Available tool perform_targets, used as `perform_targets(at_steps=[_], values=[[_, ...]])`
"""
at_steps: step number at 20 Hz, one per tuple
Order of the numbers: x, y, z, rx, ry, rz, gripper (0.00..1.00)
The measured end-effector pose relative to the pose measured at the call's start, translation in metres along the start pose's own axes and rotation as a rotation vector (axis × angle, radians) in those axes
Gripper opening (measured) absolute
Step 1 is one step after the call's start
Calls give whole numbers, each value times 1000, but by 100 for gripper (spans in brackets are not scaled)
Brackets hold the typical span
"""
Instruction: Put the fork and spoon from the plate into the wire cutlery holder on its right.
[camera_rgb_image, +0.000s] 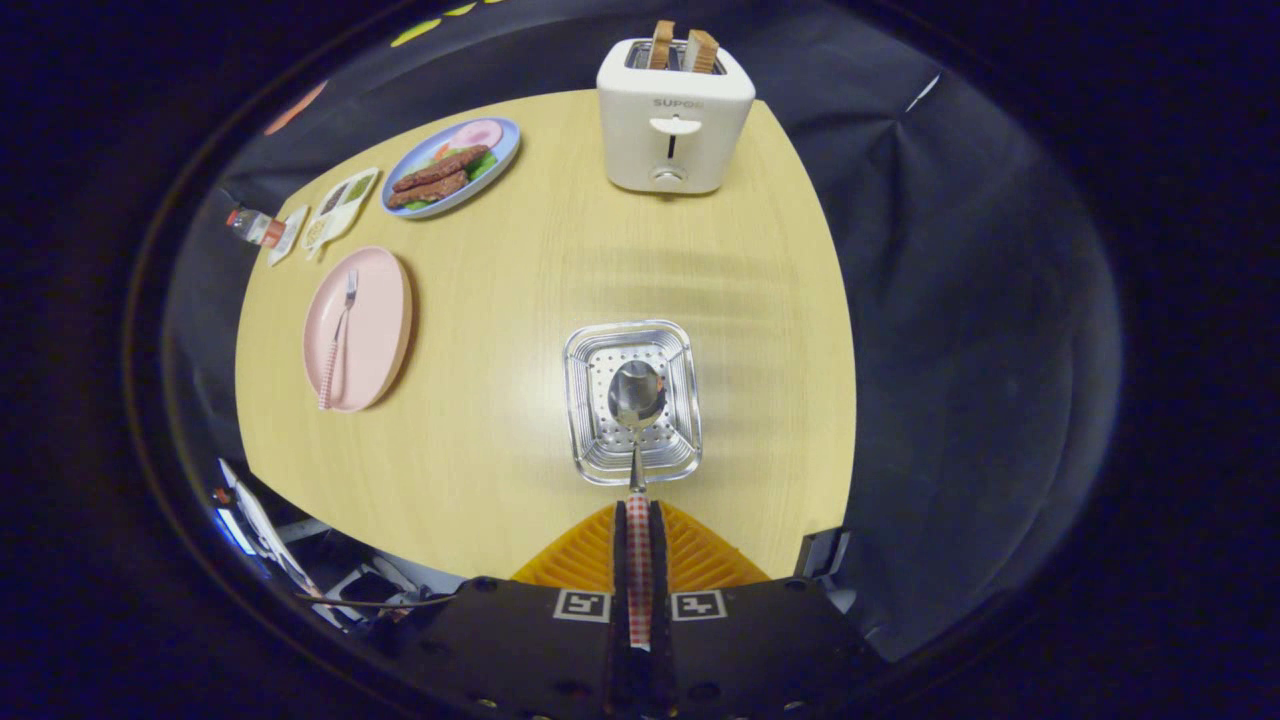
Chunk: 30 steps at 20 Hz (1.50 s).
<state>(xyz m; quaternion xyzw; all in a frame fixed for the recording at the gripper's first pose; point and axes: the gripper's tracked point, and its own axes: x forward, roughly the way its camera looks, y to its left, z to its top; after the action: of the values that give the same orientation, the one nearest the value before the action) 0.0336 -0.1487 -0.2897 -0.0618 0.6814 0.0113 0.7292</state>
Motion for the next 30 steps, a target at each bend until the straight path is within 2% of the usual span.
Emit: perform_targets(at_steps=[6, 9, 13, 14, 15, 18, 21, 23, 26, 30], values=[[12, 5, 13, 2, 43, -18, 7], [15, 7, 16, 15, 47, -17, 10], [11, 10, 24, 22, -18, -22, 14], [10, 11, 26, 22, -36, -26, 29], [8, 13, 27, 21, -51, -28, 39], [1, 25, 30, 7, -112, -26, 69], [-11, 34, 36, 19, -190, -59, 99], [-20, 49, 41, 43, -243, -37, 97], [-30, 82, 45, 109, -297, 49, 97], [-38, 122, 54, 141, -371, 92, 97]])
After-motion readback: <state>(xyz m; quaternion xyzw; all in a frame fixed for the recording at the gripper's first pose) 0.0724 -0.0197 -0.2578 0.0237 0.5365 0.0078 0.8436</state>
